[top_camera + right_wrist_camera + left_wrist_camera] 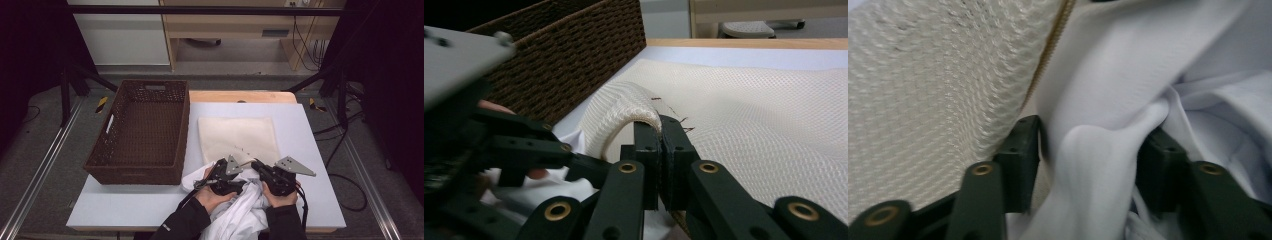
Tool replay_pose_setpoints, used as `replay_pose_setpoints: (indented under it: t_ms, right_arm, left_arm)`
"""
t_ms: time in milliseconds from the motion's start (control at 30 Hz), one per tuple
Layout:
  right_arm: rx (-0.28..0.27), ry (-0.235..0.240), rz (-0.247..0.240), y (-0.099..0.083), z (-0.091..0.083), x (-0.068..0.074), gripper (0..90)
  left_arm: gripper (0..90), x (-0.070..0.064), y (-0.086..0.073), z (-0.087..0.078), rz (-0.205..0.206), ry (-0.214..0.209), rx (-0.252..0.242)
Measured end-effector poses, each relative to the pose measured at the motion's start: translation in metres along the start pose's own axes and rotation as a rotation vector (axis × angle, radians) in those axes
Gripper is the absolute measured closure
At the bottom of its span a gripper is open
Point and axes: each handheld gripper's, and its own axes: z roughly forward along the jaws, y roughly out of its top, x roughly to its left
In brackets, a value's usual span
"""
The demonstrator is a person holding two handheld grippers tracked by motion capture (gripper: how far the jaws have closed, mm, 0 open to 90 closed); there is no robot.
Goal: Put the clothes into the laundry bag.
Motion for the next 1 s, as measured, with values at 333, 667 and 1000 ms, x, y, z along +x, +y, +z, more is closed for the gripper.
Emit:
replay_pose_setpoints:
  t_ms: [333, 667, 1000]
  right_arm:
    - [0.01, -0.018, -0.007, -0.001, -0.002, -0.001, 87.8]
    - [0.027, -0.024, -0.012, -0.002, 0.002, 0.003, 87.9]
    - [0.02, -0.003, -0.012, -0.002, 0.004, 0.005, 88.0]
  left_arm:
    - [27.9, -0.004, -0.017, -0.055, 0.04, 0.038, -0.028]
    - [80.0, -0.003, -0.04, -0.043, -0.063, -0.025, -0.043]
    - [81.8, -0.021, -0.007, -0.02, 0.006, -0.024, -0.04]
